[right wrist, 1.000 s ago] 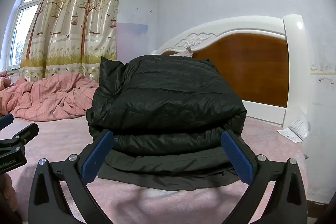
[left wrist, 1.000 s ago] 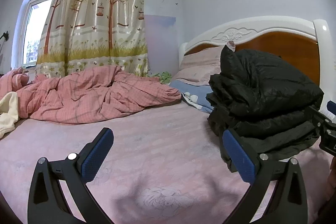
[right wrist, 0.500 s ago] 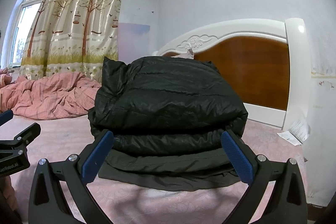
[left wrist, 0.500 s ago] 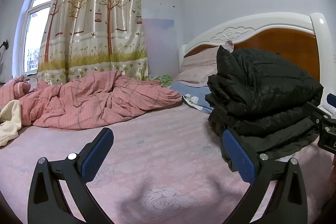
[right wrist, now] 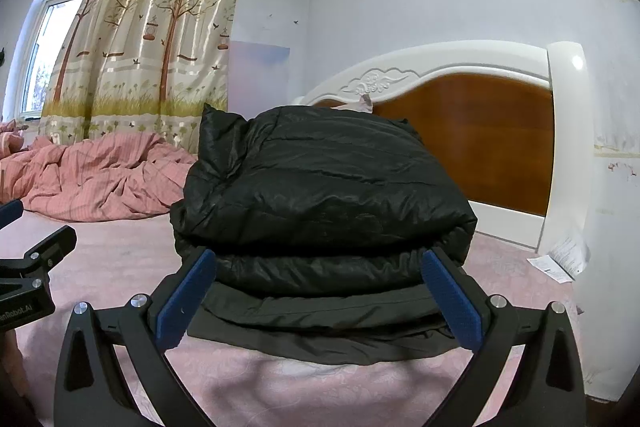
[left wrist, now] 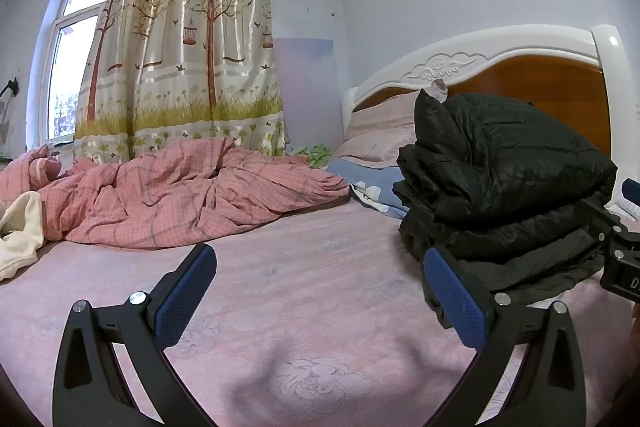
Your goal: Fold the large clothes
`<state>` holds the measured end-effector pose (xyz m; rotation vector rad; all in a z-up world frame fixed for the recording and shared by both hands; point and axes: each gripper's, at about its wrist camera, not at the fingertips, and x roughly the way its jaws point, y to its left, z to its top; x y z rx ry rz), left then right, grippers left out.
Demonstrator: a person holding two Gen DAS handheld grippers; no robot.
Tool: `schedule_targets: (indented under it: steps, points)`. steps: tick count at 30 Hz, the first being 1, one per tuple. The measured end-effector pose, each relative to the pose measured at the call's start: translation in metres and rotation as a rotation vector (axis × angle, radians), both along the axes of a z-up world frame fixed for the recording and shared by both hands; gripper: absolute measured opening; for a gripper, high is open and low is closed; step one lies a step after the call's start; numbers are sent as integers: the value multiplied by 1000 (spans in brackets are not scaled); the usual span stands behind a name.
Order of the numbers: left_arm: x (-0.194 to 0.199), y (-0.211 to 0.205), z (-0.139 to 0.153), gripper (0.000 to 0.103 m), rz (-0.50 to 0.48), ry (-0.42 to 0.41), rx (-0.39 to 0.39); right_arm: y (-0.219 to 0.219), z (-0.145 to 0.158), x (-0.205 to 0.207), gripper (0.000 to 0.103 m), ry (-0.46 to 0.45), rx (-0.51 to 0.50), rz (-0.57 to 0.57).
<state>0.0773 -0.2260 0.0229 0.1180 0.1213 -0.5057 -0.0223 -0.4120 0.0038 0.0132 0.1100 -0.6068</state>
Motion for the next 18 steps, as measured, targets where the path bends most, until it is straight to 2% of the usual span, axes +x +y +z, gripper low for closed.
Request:
schedule_targets:
  steps: [18]
  points:
    - [0,5,3,103,5,8,-13,-1,0,0,103,-6,1,1]
